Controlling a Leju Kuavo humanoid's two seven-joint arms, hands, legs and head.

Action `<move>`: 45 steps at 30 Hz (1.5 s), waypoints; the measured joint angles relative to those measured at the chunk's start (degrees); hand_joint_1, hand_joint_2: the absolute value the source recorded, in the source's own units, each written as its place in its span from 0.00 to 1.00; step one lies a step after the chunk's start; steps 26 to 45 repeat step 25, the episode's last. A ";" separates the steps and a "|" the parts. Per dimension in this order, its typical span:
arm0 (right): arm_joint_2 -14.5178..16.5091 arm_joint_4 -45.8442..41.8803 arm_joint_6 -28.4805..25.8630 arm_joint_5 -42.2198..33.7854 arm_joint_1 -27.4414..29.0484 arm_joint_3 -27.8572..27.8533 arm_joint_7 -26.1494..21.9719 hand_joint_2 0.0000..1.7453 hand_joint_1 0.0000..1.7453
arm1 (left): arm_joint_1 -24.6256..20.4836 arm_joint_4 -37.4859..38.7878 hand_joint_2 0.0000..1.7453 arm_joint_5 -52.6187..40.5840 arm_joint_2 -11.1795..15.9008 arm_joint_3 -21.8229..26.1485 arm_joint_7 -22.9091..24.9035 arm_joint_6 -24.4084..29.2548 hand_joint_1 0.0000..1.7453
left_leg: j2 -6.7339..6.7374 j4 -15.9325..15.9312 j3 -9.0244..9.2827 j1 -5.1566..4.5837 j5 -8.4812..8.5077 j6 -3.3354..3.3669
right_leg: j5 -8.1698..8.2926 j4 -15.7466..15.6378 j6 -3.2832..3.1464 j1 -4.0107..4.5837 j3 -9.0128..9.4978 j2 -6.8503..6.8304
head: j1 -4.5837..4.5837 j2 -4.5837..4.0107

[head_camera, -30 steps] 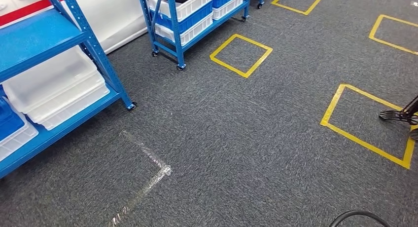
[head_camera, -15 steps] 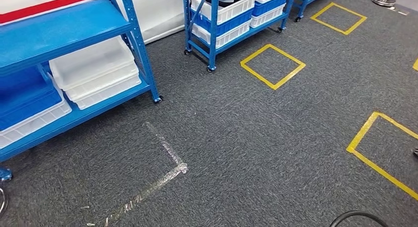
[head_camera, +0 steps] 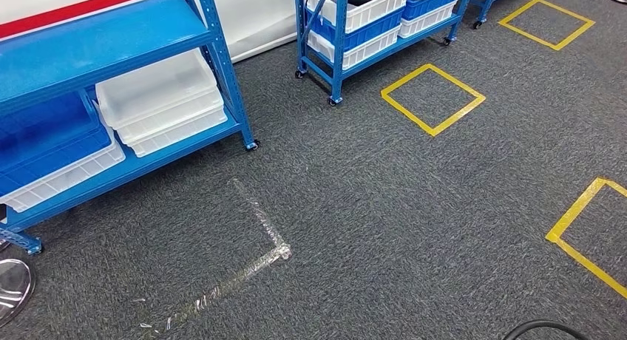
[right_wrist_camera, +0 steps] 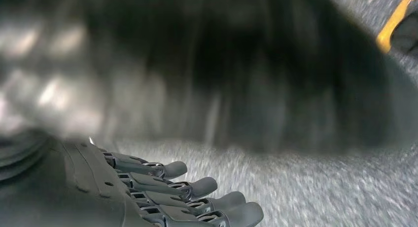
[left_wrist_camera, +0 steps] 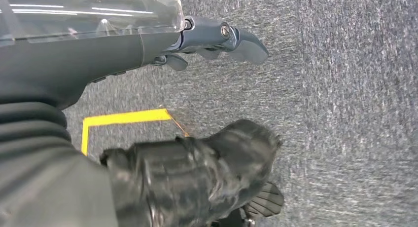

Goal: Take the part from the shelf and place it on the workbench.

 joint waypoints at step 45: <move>1.98 -5.84 2.99 2.81 9.14 -24.31 -3.29 0.00 0.00 | 10.03 -6.13 0.00 -30.85 -0.66 22.92 1.14 -16.46 0.00 | 0.10 -0.59 0.58 0.18 -0.26 -2.24 | -0.30 -0.42 -0.62 0.25 0.60 -0.03 | 0.01 0.00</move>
